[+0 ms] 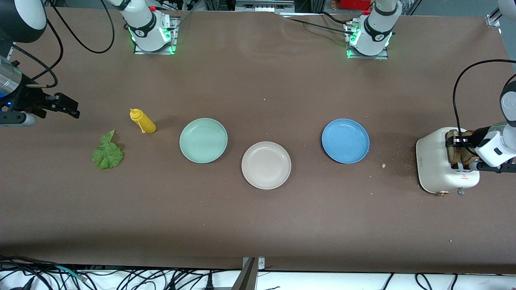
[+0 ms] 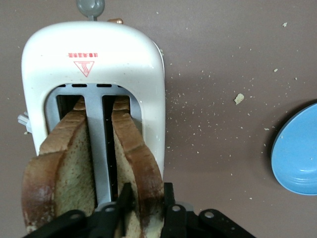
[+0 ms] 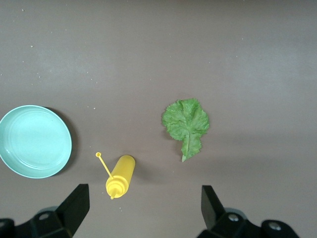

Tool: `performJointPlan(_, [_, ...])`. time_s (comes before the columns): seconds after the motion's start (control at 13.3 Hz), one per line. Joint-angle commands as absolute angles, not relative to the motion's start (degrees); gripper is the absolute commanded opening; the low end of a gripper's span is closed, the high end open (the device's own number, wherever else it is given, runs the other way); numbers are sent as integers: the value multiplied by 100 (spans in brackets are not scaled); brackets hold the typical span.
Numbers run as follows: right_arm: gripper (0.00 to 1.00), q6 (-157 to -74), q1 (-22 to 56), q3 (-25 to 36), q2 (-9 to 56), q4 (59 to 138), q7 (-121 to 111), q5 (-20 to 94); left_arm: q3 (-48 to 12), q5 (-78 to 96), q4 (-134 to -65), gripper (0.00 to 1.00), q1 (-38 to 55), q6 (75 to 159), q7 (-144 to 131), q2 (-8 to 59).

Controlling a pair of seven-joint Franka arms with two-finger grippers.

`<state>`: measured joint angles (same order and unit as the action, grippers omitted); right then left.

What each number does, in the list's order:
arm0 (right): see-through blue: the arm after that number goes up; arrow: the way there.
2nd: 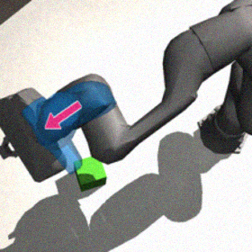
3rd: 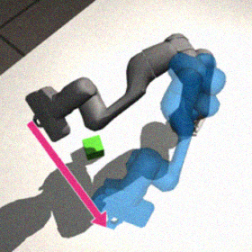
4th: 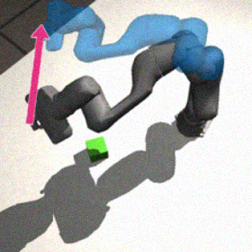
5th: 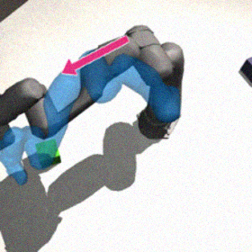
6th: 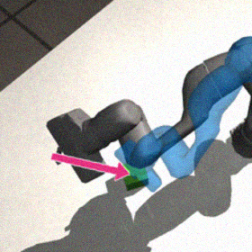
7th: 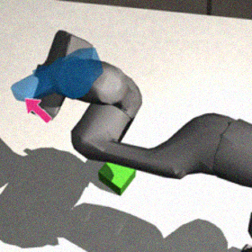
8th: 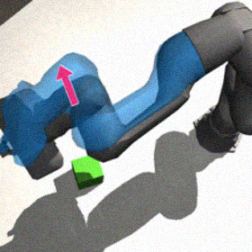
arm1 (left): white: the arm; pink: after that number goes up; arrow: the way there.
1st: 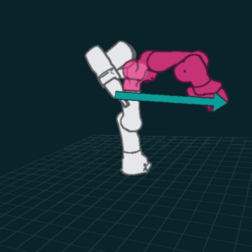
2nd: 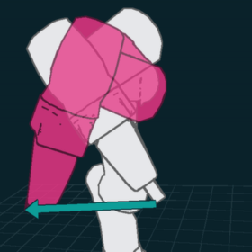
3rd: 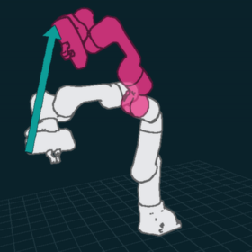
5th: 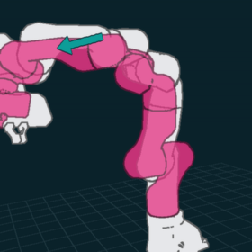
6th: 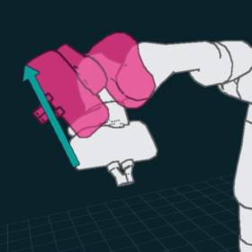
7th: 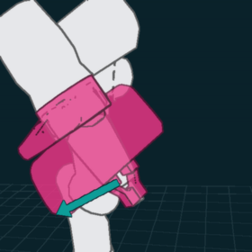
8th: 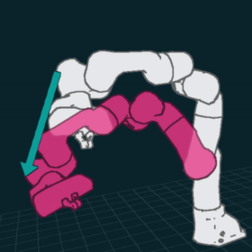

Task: Make sandwich in beige plate with both arms
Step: 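Lower the left gripper onto a toast slice in the toaster and grasp, then lift the toast slice out of the toaster with the left gripper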

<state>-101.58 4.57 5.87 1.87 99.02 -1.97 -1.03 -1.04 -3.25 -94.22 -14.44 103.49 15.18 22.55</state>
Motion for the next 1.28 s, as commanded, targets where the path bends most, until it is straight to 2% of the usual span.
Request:
performJointPlan(0.0, [100,-10222,404,571,132,9976,-220,-9,-141,-492,-9308,1,-1485,10319,1906,2259])
performJointPlan(0.15, [100,-10222,404,589,141,9976,-220,-9,-141,-605,-9089,0,-1485,10127,1995,2172])
performJointPlan(0.6, [100,-10222,404,589,141,9976,-220,-9,-254,-1073,-7806,0,-1415,8685,2355,2153])
performJointPlan(0.91, [100,-10213,404,598,149,9976,-220,-9,-535,-583,-7515,0,-1274,7955,2417,2171])
performJointPlan(1.21, [100,-10204,404,598,158,9967,-229,-9,-729,963,-7602,0,-1117,7823,2084,2223])
